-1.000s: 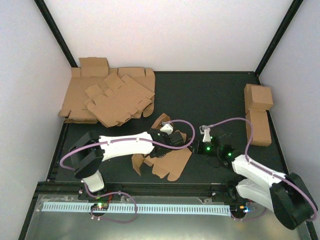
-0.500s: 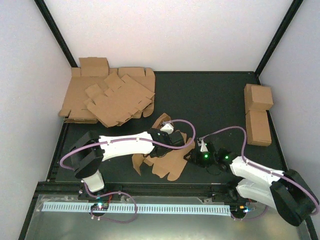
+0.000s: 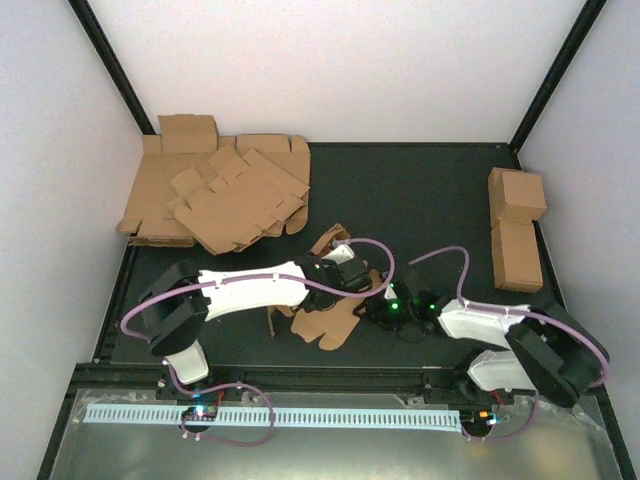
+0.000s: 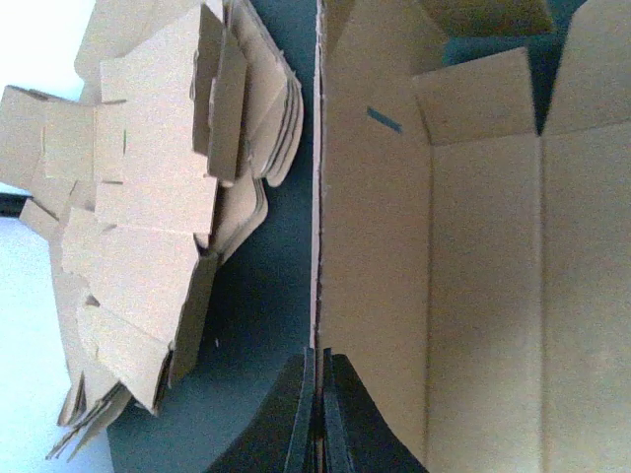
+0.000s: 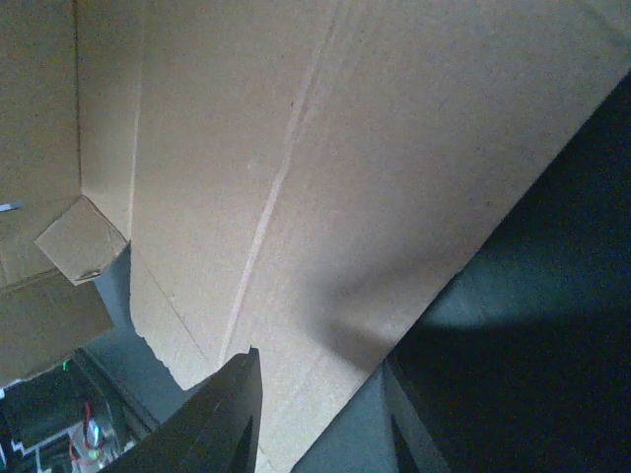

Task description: Fold the paper box

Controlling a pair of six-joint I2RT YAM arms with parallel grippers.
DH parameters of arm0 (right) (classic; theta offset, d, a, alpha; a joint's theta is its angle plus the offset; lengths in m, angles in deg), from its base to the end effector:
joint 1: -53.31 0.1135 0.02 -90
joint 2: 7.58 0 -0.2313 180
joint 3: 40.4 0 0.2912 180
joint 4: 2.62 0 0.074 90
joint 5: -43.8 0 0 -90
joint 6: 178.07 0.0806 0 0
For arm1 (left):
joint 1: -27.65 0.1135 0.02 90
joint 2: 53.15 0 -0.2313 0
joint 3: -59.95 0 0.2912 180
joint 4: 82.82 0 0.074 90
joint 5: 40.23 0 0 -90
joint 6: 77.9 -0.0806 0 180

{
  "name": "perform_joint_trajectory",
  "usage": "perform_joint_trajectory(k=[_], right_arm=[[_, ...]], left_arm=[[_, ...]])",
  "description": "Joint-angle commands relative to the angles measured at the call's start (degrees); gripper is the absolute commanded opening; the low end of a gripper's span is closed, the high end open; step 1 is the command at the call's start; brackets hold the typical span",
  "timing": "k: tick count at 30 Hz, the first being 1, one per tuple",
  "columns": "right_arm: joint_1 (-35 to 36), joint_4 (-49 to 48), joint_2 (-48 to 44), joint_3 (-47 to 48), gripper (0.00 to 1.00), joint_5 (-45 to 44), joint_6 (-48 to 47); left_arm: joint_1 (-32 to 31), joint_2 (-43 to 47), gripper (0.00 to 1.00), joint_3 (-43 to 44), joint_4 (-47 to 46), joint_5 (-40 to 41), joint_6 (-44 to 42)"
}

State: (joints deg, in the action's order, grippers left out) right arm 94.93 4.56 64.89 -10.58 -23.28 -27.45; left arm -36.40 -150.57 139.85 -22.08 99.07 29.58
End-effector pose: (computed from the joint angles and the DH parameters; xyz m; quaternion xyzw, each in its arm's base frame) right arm 0.1736 0.1962 0.0235 0.0846 0.9191 0.3791 0.0660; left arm 0.2095 -0.2910 0.1313 0.3182 0.8473 0.2535 0.3413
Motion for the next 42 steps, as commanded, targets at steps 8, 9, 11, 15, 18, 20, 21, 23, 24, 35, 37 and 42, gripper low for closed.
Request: perform_joint_trajectory(k=[8,9,11,15,18,20,21,23,24,35,37,42], right_arm=[[0.15,-1.99,6.36,6.49,0.36,-4.49,-4.47],[-0.01,-1.94,5.46,6.20,0.37,-4.61,-5.28],[-0.41,-0.92,3.47,5.97,0.40,-5.37,-7.25],[-1.30,3.18,-1.88,6.76,0.44,-8.98,-11.40],[-2.00,7.23,-4.49,9.57,0.45,-12.28,-15.11],[-2.63,9.69,-4.88,12.08,0.45,-13.89,-17.95],[-3.04,10.59,-4.78,13.01,0.45,-14.43,-19.24],[-4.07,11.24,-4.44,14.08,0.45,-15.17,-21.65],[-4.67,11.10,-4.42,14.22,0.45,-15.85,-22.65],[-8.93,-11.35,4.79,16.79,0.45,-15.64,-32.57],[-8.93,-14.75,8.76,18.68,0.44,-14.70,-33.12],[-8.84,-27.90,16.79,18.57,0.44,-14.62,-35.33]], left_arm=[[3.67,-1.20,0.02,-1.57,-11.68,-0.44,-11.67],[4.00,-1.03,0.01,-1.97,-11.95,-0.58,-11.61],[4.55,-0.75,0.01,-2.62,-12.19,-0.69,-11.43],[5.15,-0.21,0.01,-3.26,-12.54,-0.51,-11.29],[5.34,0.27,0.02,-3.45,-12.93,-0.53,-11.58],[5.43,0.51,0.02,-3.33,-13.00,-0.39,-11.83],[5.53,0.61,0.01,-3.32,-13.03,-0.23,-11.97],[5.68,0.81,0.02,-3.40,-13.03,-0.08,-12.19],[5.81,0.98,0.01,-3.45,-13.04,0.03,-12.28],[6.73,3.25,0.01,-4.68,-14.51,-0.64,-13.08],[6.80,3.37,0.01,-4.85,-14.79,-0.80,-13.17],[6.91,3.39,0.02,-4.90,-14.98,-1.33,-13.17]])
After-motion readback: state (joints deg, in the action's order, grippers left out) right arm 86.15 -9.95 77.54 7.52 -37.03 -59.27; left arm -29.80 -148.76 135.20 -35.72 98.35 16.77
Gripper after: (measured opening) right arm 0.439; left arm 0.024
